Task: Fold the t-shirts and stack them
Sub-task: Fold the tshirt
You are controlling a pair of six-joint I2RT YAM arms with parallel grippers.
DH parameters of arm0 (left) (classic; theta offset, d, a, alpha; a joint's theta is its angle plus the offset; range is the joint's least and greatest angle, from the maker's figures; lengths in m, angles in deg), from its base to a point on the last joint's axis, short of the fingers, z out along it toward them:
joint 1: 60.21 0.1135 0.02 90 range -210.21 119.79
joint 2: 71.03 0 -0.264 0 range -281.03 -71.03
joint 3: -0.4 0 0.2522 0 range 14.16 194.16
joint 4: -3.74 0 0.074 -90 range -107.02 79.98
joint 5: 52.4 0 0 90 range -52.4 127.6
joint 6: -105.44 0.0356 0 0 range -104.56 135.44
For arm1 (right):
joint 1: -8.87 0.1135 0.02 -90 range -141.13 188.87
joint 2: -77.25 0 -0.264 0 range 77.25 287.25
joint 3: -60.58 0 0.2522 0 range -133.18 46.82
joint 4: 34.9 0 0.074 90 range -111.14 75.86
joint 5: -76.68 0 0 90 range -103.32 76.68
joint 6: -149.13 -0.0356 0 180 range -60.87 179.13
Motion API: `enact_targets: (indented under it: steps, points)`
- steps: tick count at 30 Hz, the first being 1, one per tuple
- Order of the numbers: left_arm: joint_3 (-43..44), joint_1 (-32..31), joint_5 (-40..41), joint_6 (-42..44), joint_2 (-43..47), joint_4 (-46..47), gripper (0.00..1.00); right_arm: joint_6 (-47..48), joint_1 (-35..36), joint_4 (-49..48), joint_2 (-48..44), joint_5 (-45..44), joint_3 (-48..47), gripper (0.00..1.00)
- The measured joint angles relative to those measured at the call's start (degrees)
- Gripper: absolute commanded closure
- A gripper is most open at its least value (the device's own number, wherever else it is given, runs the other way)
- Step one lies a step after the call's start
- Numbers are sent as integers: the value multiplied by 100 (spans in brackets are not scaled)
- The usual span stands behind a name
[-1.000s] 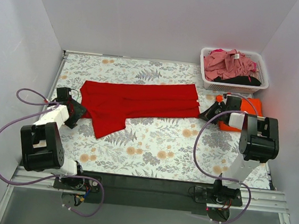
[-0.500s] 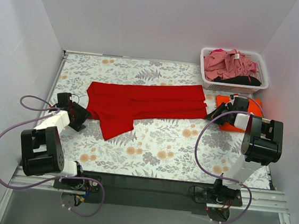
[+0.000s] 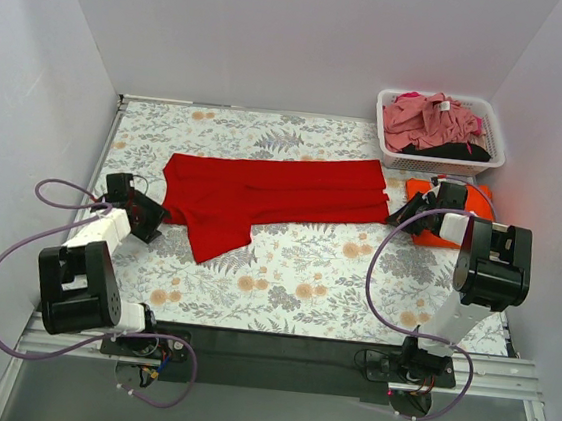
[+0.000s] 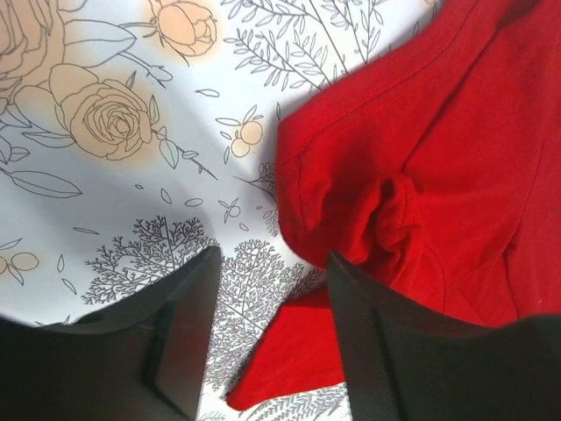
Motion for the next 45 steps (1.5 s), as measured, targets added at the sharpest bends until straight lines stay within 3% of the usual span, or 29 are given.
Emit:
enact_targets:
  steps: [4, 14, 17, 18, 19, 30, 34, 38, 41, 42, 45]
  points:
    - [44, 4, 90, -68, -42, 0, 60, 20, 9, 66, -4, -33, -33, 99]
    - [284, 4, 212, -168, -597, 24, 66, 55, 15, 92, -9, -57, -42, 99]
    - [354, 4, 236, -166, -695, 26, 80, 81, 20, 105, -9, -66, -52, 99]
    - [376, 4, 260, -157, -734, 22, 97, 92, 22, 120, -9, -72, -61, 99]
    - [407, 4, 297, -166, -767, -7, 100, 103, 24, 136, -9, -83, -70, 99]
    - [798, 4, 1488, 229, -892, -743, 100, 140, 7, 367, -17, -221, -173, 99]
    - [850, 4, 1502, 289, -962, -813, 91, 162, 7, 431, -39, -289, -184, 99]
    - [850, 9, 1475, 295, -955, -745, 71, 203, -11, 459, -72, -380, -184, 98]
    - [848, 24, 1480, 330, -905, -739, 54, 269, 7, 490, -96, -417, -195, 81]
    - [841, 28, 1488, 345, -876, -769, 50, 293, 24, 525, -114, -450, -210, 68]
    - [835, 33, 1512, 343, -761, -901, 36, 417, 94, 688, -254, -610, -258, 52]
